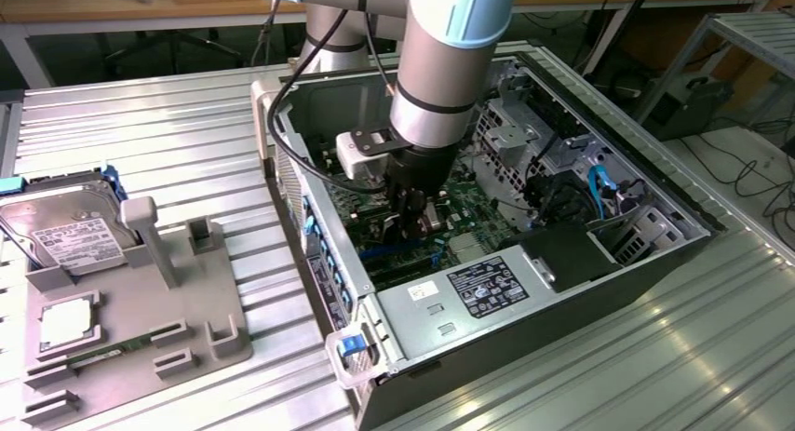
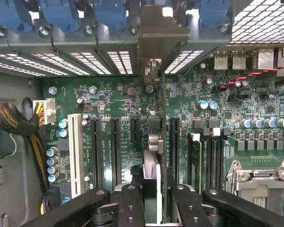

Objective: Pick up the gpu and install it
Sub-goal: 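Insert the gpu into the slot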

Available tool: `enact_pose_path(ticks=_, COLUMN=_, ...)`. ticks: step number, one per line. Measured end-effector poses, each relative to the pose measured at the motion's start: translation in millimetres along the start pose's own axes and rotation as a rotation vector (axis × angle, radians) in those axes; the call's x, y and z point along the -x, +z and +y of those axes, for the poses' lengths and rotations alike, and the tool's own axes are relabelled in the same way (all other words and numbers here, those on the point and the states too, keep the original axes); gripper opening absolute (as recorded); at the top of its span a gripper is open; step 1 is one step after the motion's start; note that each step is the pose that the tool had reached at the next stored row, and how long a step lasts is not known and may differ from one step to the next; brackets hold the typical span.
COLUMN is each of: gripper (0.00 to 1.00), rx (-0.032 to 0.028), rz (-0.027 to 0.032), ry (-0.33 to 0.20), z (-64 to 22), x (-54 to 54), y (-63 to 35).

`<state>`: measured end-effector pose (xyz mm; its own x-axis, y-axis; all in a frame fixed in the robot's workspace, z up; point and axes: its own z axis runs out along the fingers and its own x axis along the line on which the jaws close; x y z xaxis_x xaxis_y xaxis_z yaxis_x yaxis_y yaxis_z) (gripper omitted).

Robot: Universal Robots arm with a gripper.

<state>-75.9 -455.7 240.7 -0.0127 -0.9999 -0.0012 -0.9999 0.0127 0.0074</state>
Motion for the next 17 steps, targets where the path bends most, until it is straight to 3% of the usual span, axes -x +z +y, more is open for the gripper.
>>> enact_pose_path(ticks=17, gripper=0.28, rx=0.0, rz=-0.0001, ry=-0.001, z=0.0, x=0.1, y=4.8)
